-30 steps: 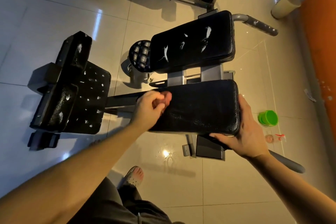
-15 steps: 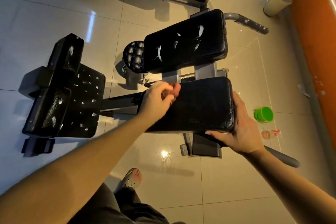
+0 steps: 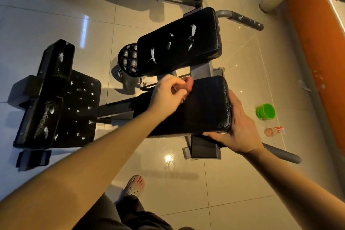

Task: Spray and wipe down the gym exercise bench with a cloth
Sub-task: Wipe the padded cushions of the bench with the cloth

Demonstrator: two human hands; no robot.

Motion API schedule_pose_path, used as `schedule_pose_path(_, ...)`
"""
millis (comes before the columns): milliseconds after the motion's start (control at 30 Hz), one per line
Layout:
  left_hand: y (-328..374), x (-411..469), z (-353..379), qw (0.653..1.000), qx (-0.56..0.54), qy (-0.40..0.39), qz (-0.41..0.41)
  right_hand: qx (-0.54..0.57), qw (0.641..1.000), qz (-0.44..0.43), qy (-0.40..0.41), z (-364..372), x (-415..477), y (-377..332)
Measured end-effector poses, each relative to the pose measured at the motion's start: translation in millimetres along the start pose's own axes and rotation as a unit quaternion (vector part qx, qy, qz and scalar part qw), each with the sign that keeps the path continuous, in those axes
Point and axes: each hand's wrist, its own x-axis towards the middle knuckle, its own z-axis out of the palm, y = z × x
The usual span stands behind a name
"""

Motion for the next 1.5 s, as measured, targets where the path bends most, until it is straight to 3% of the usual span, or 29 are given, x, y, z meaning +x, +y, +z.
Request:
schedule_pose_path(100,11.5,2.1,7.8,0.999,0.005,0.023,-0.035,0.005,1.0,0.005,-0.007,-0.8,0.3,-0.7)
schedule_pose_path(267,30.2,-93.9,-1.0,0.99,-0.044,-0.103,0.087,0.016,1.0,-0.001,-0.006,-0.2,0.2,-2.3)
schedule_pose_path(433,36.1,-44.3,11.7,0.986,-0.002,-0.094,0.137,0.032,0.999,-0.006,-0.004,-3.1,0.1,-4.4)
schedule_pose_path(567,39.7,25.1,27.2,0.999,-0.026,0.002,0.028,0.012,1.0,-0.004,-0.001,-4.2,-0.1,-7.0)
schedule_pose_path(633,46.2,10.6,30.7,0.997,-0.071,-0.006,-0.02,0.006,1.0,0.004,-0.004,-3.3,-1.1,-4.6)
schedule_pose_path(767,68.5,-70.5,29.4,0.983,-0.127,-0.119,0.057,-0.011,1.0,0.02,-0.012,-0.5,-2.9,2.9)
schedule_pose_path(833,67.4,-70.4,26.4,0.986,-0.098,-0.106,0.078,-0.003,1.0,0.027,-0.012,0.1,-4.4,4.3)
schedule_pose_path(933,49.6,-16.7,23.2,0.997,-0.06,-0.028,-0.026,-0.009,1.0,0.017,-0.006,-1.7,-3.4,1.3)
schedule_pose_path(1000,39.2,14.8,17.1,0.996,-0.035,-0.02,-0.083,-0.009,1.0,0.013,-0.009,-2.6,-3.4,-0.5)
schedule_pose_path(1200,43.2,7.9,15.9,0.995,0.011,-0.056,-0.076,-0.013,1.0,0.013,-0.009,-3.0,-2.0,0.3)
schedule_pose_path(1367,56.0,4.2,25.0,0.997,0.054,-0.021,-0.05,-0.01,1.0,0.011,-0.007,-3.0,-3.0,0.3)
schedule_pose_path(1500,67.3,-47.5,23.8,0.991,0.036,-0.1,0.086,-0.011,1.0,0.012,-0.009,-2.6,-4.0,2.0)
